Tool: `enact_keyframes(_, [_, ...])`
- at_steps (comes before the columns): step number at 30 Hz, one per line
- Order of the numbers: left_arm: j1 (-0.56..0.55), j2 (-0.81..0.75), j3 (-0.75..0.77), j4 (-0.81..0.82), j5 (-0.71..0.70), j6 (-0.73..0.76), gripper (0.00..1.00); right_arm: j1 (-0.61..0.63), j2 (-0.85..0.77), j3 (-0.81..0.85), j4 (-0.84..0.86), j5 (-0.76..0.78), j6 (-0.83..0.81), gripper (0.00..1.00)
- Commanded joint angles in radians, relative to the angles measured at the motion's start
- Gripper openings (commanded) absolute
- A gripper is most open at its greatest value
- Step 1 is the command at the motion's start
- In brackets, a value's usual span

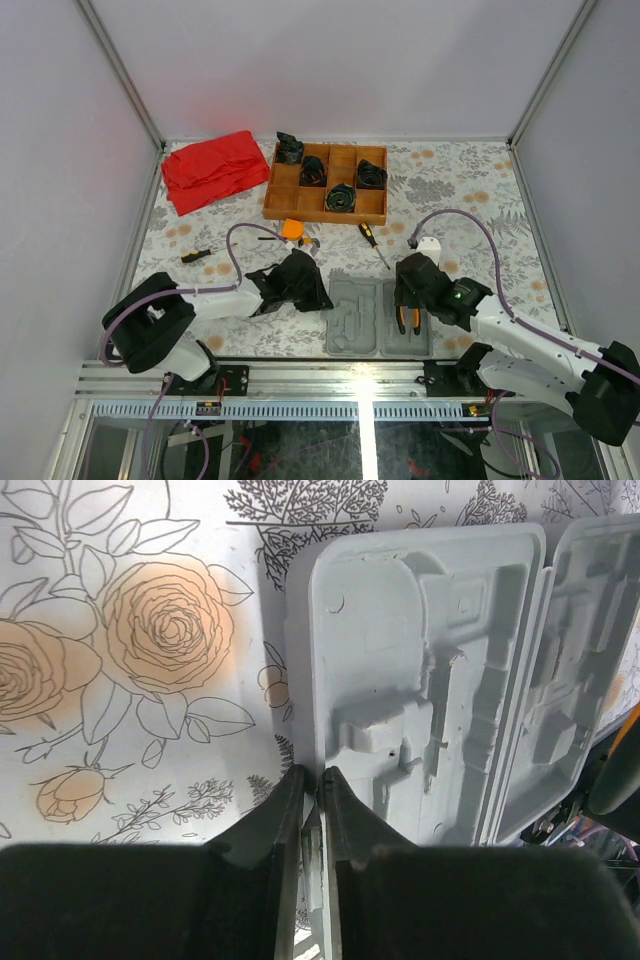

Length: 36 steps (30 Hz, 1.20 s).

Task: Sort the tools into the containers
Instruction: Adjust the storage box at the center of the board, then place the wrench in the storage box.

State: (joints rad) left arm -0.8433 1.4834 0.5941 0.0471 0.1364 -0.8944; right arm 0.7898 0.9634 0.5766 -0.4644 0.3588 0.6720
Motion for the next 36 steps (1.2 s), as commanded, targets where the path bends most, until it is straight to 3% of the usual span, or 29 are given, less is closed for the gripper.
enact_keyframes(1, [0.009, -0.022, -0.001, -0.068, -0.052, 0.039, 0.0, -0.006, -0.032, 0.06, -0.06, 0.051, -0.007, 0.2])
enact_keyframes(12, [0.009, -0.046, -0.028, -0.062, -0.048, 0.0, 0.0, -0.006, 0.003, 0.018, -0.085, 0.01, 0.049, 0.2])
enact_keyframes(22, [0.007, -0.137, -0.148, -0.039, -0.096, -0.17, 0.0, -0.005, 0.093, -0.026, 0.003, -0.027, 0.057, 0.2])
enact_keyframes(36, [0.007, -0.158, -0.134, -0.074, -0.117, -0.167, 0.0, -0.005, 0.155, -0.036, 0.055, -0.074, 0.049, 0.24])
